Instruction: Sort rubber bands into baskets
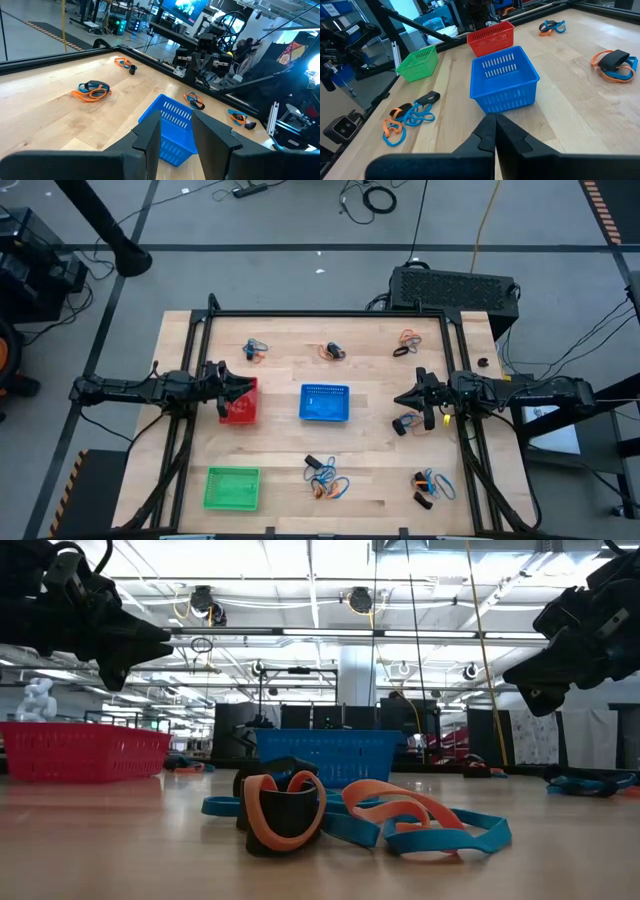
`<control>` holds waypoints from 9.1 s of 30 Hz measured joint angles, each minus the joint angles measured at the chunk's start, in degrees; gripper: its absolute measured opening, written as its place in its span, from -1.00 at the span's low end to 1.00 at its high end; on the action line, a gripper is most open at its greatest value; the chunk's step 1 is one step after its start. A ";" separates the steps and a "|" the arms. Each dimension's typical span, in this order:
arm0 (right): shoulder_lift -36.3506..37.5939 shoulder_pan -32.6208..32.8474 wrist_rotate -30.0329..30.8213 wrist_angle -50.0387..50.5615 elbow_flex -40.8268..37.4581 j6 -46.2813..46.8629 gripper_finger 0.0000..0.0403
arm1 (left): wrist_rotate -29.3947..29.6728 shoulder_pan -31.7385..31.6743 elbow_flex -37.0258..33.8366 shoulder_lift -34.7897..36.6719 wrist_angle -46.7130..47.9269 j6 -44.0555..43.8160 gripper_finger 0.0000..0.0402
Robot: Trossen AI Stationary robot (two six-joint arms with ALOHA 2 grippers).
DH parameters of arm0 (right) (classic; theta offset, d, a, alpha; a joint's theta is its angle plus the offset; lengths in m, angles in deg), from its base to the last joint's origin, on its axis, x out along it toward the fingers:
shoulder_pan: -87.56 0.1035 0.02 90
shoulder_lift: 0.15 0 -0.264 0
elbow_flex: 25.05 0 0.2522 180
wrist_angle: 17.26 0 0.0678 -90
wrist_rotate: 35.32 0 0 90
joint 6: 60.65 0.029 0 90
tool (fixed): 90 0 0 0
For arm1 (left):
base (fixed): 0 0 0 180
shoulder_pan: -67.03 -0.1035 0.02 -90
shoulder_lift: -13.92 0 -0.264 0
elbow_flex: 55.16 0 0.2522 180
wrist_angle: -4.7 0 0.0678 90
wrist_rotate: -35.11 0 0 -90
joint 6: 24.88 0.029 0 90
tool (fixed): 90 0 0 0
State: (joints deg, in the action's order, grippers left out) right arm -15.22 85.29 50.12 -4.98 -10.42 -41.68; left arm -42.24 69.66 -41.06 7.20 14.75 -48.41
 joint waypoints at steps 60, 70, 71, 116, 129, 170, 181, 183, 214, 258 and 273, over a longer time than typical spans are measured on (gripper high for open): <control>-36.09 6.93 -3.39 -20.24 24.70 -2.95 -1.00 | 3.37 2.21 13.74 -14.74 -9.93 -23.39 -0.43; -49.98 8.05 -9.29 -17.84 35.67 -4.88 -1.00 | -3.63 4.66 30.16 -37.94 -9.72 -11.93 -0.43; -51.22 8.52 -9.33 -17.09 36.87 -4.89 -1.00 | -5.58 4.89 31.91 -40.16 -9.82 -10.63 -0.43; -65.86 33.50 1.20 18.15 53.08 15.21 -1.00 | -13.60 18.17 77.38 -109.66 11.39 1.36 -0.43; -65.86 32.57 7.69 17.82 53.08 14.76 -1.00 | -9.11 18.43 77.20 -110.37 19.52 6.27 -0.43; -65.86 32.61 7.84 17.65 53.08 13.15 -1.00 | -8.00 17.36 77.15 -113.54 16.55 -6.14 -0.96; -65.86 32.61 7.84 17.63 53.08 13.12 -1.00 | -8.07 16.53 78.47 -105.51 12.66 -4.55 -0.99; -65.86 32.61 7.84 17.63 53.08 13.12 -1.00 | -8.09 16.24 78.53 -103.65 13.57 -4.57 -0.99; -69.45 20.69 19.86 -9.25 53.08 1.53 -1.00 | 12.88 18.03 43.85 -55.71 47.36 -29.16 -1.00; -70.81 13.05 19.27 12.22 62.61 -19.05 -1.00 | 5.86 10.45 29.64 -44.57 51.06 -48.20 -0.60; -66.56 11.53 19.38 19.27 62.61 -17.76 -1.00 | 7.06 -1.05 42.35 -44.52 56.88 -26.69 -0.59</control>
State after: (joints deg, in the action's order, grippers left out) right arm -81.77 96.82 69.50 14.28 52.19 -59.44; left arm -35.19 68.61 1.29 -37.33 71.63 -75.10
